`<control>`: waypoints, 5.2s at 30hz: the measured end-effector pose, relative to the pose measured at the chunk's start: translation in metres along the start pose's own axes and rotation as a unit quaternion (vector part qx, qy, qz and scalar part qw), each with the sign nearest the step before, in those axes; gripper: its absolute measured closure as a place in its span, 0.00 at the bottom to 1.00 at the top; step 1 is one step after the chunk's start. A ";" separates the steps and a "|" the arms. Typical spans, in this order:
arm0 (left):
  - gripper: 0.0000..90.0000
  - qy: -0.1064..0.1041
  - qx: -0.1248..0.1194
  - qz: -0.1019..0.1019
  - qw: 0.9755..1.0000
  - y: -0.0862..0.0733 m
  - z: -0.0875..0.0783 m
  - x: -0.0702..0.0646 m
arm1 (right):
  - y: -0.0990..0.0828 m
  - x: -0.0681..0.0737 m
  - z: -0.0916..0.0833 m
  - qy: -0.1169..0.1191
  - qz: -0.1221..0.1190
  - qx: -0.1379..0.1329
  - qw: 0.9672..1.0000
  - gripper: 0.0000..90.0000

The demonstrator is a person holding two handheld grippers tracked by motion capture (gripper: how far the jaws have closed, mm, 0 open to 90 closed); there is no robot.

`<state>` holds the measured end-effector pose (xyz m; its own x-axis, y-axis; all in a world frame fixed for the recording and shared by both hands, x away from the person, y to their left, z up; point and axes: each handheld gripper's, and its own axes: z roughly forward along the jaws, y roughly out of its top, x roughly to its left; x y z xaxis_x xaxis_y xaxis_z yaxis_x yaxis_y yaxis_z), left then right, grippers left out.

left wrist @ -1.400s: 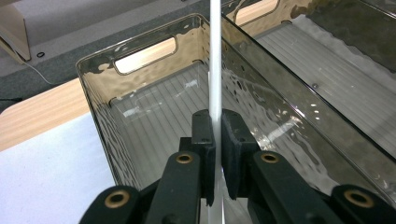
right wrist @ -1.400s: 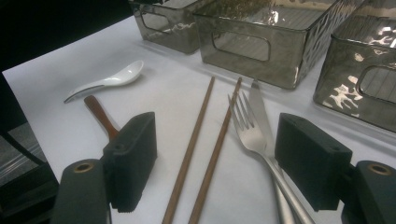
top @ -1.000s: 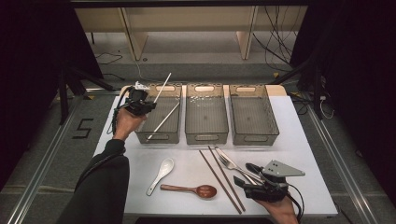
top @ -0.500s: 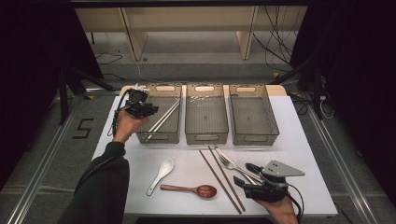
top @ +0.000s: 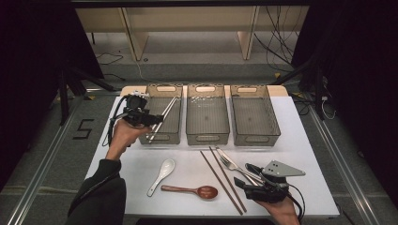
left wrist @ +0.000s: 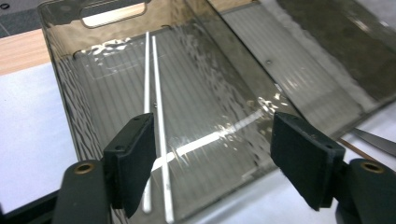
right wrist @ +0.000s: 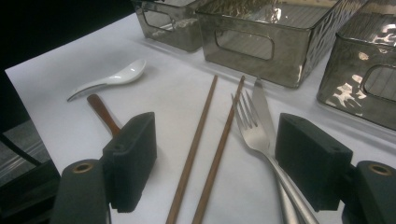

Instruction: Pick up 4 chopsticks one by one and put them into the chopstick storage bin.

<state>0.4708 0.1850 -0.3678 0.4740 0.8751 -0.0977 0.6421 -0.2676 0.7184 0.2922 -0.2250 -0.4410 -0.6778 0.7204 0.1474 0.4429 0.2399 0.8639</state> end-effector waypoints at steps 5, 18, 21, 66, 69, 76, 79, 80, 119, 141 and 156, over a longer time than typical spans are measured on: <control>0.29 -0.004 -0.006 -0.007 1.000 -0.014 -0.006 -0.004 | 0.004 0.001 -0.001 -0.005 0.003 0.012 1.000 0.33; 0.24 -0.016 -0.021 -0.015 1.000 -0.059 -0.018 -0.015 | 0.018 0.007 0.009 -0.008 0.001 0.091 0.996 0.35; 0.24 -0.021 -0.037 -0.020 0.999 -0.062 -0.022 -0.015 | 0.023 0.009 0.013 -0.005 -0.006 0.112 0.994 0.36; 0.21 -0.069 -0.112 0.013 0.991 -0.148 -0.045 -0.060 | 0.018 0.017 0.074 -0.036 -0.064 0.378 0.923 0.75; 0.21 -0.066 -0.110 0.012 0.992 -0.153 -0.044 -0.060 | 0.019 0.019 0.074 -0.039 -0.070 0.384 0.920 0.79; 0.21 -0.066 -0.112 0.015 0.991 -0.155 -0.045 -0.059 | 0.021 0.017 0.077 -0.038 -0.069 0.398 0.914 0.85; 0.21 -0.066 -0.109 0.020 0.992 -0.156 -0.044 -0.060 | 0.023 0.015 0.078 -0.039 -0.061 0.403 0.913 0.88; 0.21 -0.067 -0.109 0.020 0.992 -0.155 -0.044 -0.060 | 0.023 0.014 0.079 -0.039 -0.055 0.402 0.913 0.88; 0.22 -0.062 -0.123 0.022 0.990 -0.157 -0.046 -0.059 | 0.057 0.017 0.060 -0.005 -0.079 0.342 0.936 0.95; 0.21 -0.063 -0.135 0.028 0.989 -0.160 -0.048 -0.058 | 0.117 0.022 0.099 0.017 -0.070 0.241 0.968 0.95; 0.20 -0.073 -0.145 0.015 0.987 -0.162 -0.051 -0.059 | 0.150 0.019 0.130 0.012 -0.067 0.198 0.978 0.94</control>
<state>0.3085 0.1976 -0.4434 0.5850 0.7958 -0.1565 0.4378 -0.1474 0.8869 0.4218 -0.0904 -0.3713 -0.7563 0.6514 0.0605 0.5384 0.5671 0.6233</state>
